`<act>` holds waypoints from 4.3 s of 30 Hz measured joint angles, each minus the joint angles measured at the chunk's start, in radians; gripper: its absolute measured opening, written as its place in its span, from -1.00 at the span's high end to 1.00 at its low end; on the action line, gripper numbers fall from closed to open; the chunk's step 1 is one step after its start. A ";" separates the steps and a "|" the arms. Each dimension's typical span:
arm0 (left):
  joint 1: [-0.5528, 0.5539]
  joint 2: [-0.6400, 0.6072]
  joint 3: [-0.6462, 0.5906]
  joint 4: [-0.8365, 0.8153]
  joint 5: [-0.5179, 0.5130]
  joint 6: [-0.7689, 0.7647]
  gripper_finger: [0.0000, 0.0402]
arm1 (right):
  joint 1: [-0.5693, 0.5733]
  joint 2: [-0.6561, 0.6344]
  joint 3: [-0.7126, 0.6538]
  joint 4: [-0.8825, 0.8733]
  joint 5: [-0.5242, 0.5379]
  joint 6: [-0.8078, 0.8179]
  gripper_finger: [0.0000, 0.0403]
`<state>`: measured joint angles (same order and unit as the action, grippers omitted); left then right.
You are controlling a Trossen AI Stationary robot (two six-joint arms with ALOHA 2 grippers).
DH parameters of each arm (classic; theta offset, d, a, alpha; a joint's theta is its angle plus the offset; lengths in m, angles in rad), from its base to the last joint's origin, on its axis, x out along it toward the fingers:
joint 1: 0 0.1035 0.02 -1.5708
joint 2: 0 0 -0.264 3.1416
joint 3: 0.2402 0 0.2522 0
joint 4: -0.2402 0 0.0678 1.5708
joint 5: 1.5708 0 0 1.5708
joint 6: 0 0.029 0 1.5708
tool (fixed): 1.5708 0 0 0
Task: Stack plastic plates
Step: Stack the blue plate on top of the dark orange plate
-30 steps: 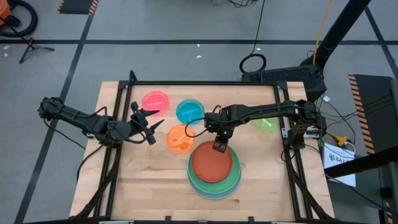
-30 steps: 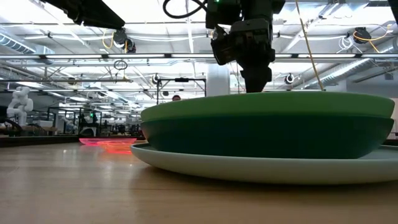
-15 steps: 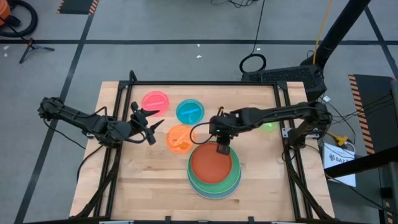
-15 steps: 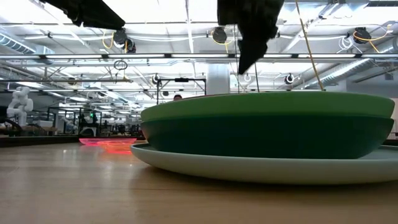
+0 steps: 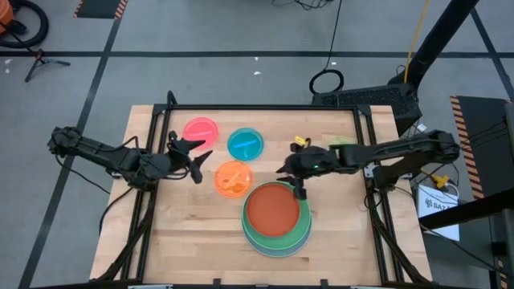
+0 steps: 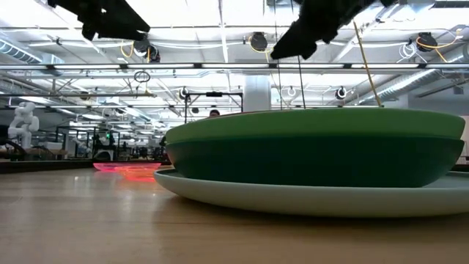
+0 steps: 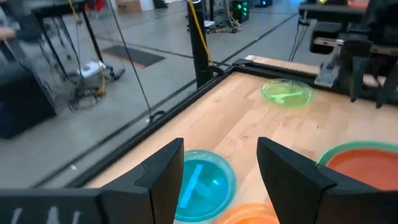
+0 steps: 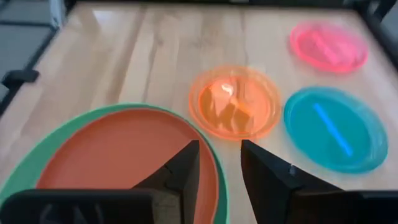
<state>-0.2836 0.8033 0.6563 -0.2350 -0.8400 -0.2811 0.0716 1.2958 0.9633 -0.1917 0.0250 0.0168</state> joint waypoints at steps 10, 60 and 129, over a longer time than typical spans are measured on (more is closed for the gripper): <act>0.159 0.138 0.008 0.064 0.200 -0.068 -0.04 | 0.003 -0.191 -0.183 0.151 -0.001 -0.114 0.46; 0.867 1.019 0.551 -0.261 0.904 0.640 -0.04 | 0.002 -0.438 -0.319 0.200 -0.131 -0.214 0.46; 0.911 1.146 0.550 -0.220 0.959 0.346 0.54 | -0.001 -0.437 -0.318 0.171 -0.099 -0.220 0.46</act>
<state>0.6277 1.9495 1.2068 -0.4549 0.1192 0.0645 0.0708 0.8585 0.6449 -0.0204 -0.0742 -0.2028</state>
